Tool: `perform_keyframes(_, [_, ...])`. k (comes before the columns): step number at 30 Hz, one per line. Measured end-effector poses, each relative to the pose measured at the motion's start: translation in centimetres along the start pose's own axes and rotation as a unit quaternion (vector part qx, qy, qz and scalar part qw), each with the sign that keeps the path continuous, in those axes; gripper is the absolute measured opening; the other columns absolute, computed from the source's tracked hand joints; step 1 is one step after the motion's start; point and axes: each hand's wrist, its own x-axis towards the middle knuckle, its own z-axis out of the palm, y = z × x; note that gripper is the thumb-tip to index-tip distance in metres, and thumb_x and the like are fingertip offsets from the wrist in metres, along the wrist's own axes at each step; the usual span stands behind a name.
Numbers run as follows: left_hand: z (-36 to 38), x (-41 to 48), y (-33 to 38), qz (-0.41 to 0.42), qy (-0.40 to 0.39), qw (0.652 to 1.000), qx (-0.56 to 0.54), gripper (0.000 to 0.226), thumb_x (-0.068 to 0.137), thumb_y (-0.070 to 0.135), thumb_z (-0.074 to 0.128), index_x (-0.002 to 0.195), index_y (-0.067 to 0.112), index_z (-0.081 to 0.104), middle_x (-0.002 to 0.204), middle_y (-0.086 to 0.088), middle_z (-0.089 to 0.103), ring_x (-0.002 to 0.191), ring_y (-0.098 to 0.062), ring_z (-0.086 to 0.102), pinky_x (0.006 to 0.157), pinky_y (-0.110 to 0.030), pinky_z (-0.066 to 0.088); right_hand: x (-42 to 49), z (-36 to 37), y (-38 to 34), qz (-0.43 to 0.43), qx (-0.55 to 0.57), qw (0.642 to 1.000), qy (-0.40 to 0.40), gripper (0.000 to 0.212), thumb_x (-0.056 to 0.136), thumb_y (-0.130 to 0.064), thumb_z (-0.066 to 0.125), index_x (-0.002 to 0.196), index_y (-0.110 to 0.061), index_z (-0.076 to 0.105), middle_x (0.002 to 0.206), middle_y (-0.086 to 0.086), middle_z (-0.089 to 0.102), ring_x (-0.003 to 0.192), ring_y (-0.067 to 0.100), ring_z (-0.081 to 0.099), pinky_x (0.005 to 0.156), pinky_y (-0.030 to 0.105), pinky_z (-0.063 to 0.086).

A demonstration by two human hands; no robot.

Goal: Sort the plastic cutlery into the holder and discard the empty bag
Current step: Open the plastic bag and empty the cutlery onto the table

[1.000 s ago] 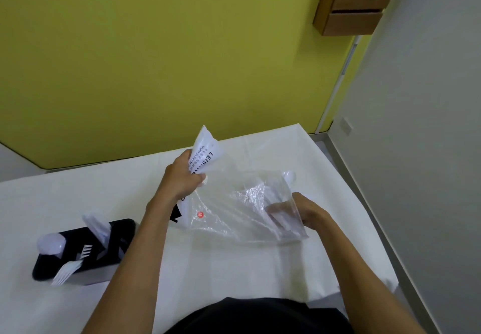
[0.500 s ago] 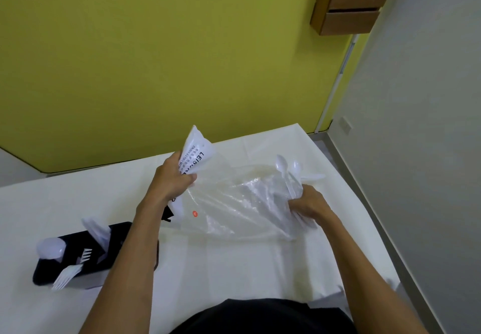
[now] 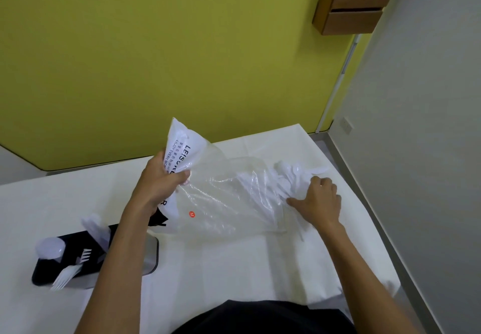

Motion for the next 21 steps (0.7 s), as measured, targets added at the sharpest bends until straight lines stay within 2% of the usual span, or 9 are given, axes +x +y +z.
perform_keyframes(2, [0.2,-0.3,-0.4,-0.002,0.004,1.0,-0.002,0.032,0.087,0.009,0.072,0.115,0.021,0.061,0.104,0.001,0.073,0.09,-0.025,0.073,0.078,-0.043,0.056,-0.2,0.4,-1.6,-0.067,0.073,0.995,0.019,0.055,0.077,-0.048,0.078,0.117,-0.015,0.062,0.114,0.006,0.063,0.106,0.026,0.058,0.086,0.037,0.049])
perform_keyframes(4, [0.2,-0.4,-0.8,-0.006,0.011,1.0,-0.01,0.032,0.088,0.008,0.072,0.114,0.021,0.061,0.106,0.001,0.072,0.091,-0.026,0.073,0.079,-0.046,0.057,-0.3,0.9,-3.1,-0.099,0.109,0.987,-0.062,0.037,0.08,-0.044,0.075,0.107,-0.021,0.065,0.101,-0.003,0.068,0.098,0.02,0.064,0.078,0.033,0.051])
perform_keyframes(6, [0.2,-0.6,-1.2,-0.008,0.017,1.0,-0.014,0.032,0.088,0.007,0.072,0.115,0.021,0.061,0.106,0.0,0.072,0.092,-0.025,0.072,0.079,-0.044,0.056,-0.5,1.7,-4.3,-0.119,0.072,0.983,-0.12,0.038,0.078,-0.05,0.074,0.101,-0.021,0.064,0.095,-0.006,0.068,0.094,0.019,0.065,0.076,0.034,0.052])
perform_keyframes(10, [0.4,-0.9,-2.6,-0.026,0.026,0.999,-0.013,0.035,0.087,0.008,0.073,0.116,0.023,0.06,0.106,0.001,0.071,0.092,-0.024,0.071,0.083,-0.049,0.057,-0.8,3.1,-6.0,-0.155,-0.071,0.979,-0.107,0.058,0.081,-0.06,0.068,0.112,-0.014,0.051,0.104,0.001,0.061,0.094,0.026,0.065,0.068,0.032,0.042])
perform_keyframes(12, [0.3,-1.0,-3.2,-0.038,0.035,0.998,-0.02,0.035,0.086,0.008,0.073,0.116,0.022,0.06,0.106,0.0,0.071,0.092,-0.024,0.071,0.085,-0.051,0.058,-1.1,3.6,-6.0,-0.172,-0.103,0.975,-0.1,0.043,0.09,-0.05,0.059,0.109,-0.012,0.052,0.101,0.004,0.064,0.09,0.027,0.067,0.065,0.032,0.039])
perform_keyframes(14, [0.1,-0.9,-3.4,-0.047,0.047,0.997,-0.026,0.036,0.084,0.008,0.074,0.114,0.022,0.06,0.105,-0.001,0.071,0.094,-0.027,0.07,0.085,-0.05,0.057,-1.1,3.4,-5.6,-0.179,-0.109,0.974,-0.087,0.026,0.094,-0.039,0.052,0.091,-0.013,0.053,0.09,0.005,0.064,0.08,0.026,0.065,0.061,0.031,0.035])
perform_keyframes(16, [-0.2,-0.7,-3.6,-0.051,0.056,0.997,-0.028,0.036,0.084,0.008,0.074,0.112,0.024,0.06,0.104,0.0,0.071,0.094,-0.029,0.069,0.084,-0.05,0.058,-1.0,3.1,-4.8,-0.183,-0.115,0.973,-0.078,0.026,0.095,-0.035,0.049,0.082,-0.013,0.052,0.086,0.004,0.061,0.07,0.026,0.057,0.061,0.031,0.035])
perform_keyframes(18, [-0.3,-0.5,-3.5,-0.051,0.062,0.996,-0.026,0.035,0.083,0.009,0.073,0.111,0.026,0.059,0.103,0.001,0.071,0.092,-0.029,0.07,0.082,-0.051,0.058,-0.8,2.7,-3.8,-0.188,-0.109,0.974,-0.065,0.025,0.096,-0.033,0.047,0.087,-0.011,0.058,0.085,0.001,0.052,0.069,0.023,0.052,0.062,0.031,0.038])
perform_keyframes(21, [0.0,-0.2,-3.1,-0.043,0.055,0.997,-0.025,0.036,0.084,0.01,0.073,0.113,0.027,0.059,0.103,0.002,0.071,0.09,-0.03,0.071,0.078,-0.047,0.058,-0.2,1.9,-2.7,-0.185,-0.128,0.973,-0.045,0.026,0.098,-0.033,0.044,0.092,-0.012,0.058,0.081,-0.002,0.05,0.071,0.023,0.056,0.06,0.03,0.038])
